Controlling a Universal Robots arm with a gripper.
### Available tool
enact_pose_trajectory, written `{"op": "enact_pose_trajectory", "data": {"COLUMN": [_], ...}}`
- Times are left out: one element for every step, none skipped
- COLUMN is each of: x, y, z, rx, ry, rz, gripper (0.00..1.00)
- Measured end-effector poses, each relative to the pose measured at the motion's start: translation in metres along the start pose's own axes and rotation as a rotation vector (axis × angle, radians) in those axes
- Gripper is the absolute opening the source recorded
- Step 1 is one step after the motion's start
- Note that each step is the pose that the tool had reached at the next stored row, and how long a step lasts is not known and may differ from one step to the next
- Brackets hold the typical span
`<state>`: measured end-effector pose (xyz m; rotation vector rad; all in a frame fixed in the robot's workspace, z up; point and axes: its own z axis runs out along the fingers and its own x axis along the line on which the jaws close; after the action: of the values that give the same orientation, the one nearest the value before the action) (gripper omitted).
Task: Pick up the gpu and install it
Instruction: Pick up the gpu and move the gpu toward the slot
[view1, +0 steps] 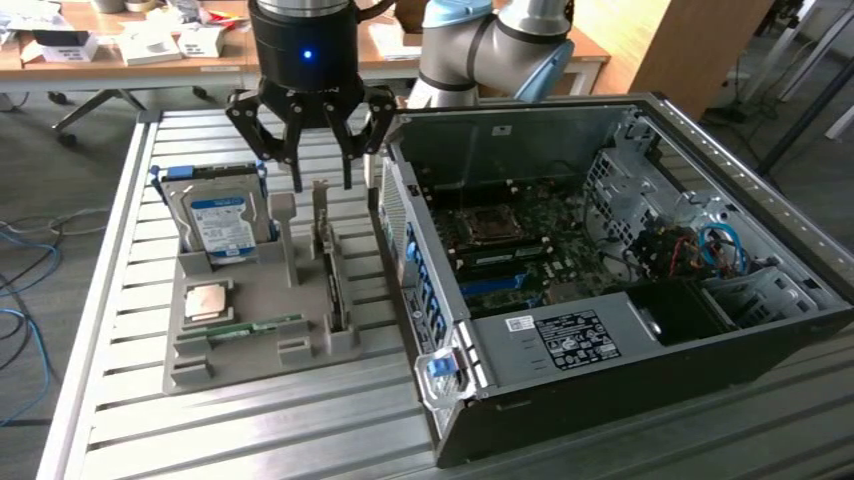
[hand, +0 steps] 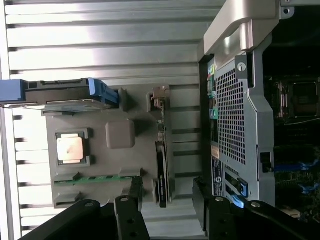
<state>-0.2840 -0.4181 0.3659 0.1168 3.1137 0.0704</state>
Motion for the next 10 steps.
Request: {"op": "enact_pose_trajectory", "data": {"x": [0.0,0.0,0.0001,0.0001,0.0001,0.0001,0.0001,0.0002,0.0002,0.0002], "y": [0.0,-0.0001,-0.0001,-0.0001,-0.0002,-0.0002,-0.0003,-0.0003,-0.0003,-0.0004], "z": [0.0009,0.0018,0.0027,0.0035,0.0043,0.0052,0.0061,0.0069,0.0078,0.0087], "rx": [-0.0001,0.0,-0.0001,-0.0001,0.0,0.0,-0.0001,0.0,0.0,-0.0001], "ry": [0.0,0.0,-0.0001,-0.0001,0.0,0.0,0.0,0.0,0.0,-0.0001], "rz": [0.0,0.0,0.0,0.0,0.0,0.0,0.0,0.0,0.0,0.0], "gripper": [0.53,0.53,0.53,0.53,0.53,0.53,0.53,0.53,0.53,0.53]}}
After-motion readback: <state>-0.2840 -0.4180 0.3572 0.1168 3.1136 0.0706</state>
